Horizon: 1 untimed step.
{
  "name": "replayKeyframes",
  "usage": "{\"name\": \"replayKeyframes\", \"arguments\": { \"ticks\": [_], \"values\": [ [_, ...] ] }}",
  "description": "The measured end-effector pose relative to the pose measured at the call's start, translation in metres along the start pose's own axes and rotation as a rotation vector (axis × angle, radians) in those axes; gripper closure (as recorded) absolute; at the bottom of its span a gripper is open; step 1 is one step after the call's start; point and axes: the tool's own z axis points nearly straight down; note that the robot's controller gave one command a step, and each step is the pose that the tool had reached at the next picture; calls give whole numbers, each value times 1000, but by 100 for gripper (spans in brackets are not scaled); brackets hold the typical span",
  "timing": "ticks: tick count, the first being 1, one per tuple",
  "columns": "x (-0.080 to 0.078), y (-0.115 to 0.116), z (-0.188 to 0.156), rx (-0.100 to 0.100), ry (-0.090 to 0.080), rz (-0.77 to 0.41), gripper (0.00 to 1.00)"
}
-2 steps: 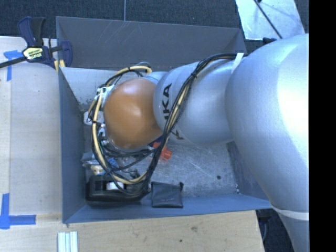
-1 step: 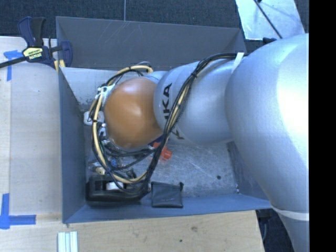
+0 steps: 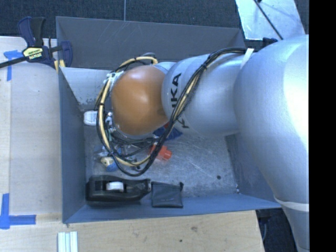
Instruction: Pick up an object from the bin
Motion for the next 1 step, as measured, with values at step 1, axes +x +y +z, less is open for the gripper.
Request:
{"name": "replayKeyframes", "arguments": {
  "ticks": [1],
  "values": [
    [9,-23,-130,6,-2,7,100]
  ]
}}
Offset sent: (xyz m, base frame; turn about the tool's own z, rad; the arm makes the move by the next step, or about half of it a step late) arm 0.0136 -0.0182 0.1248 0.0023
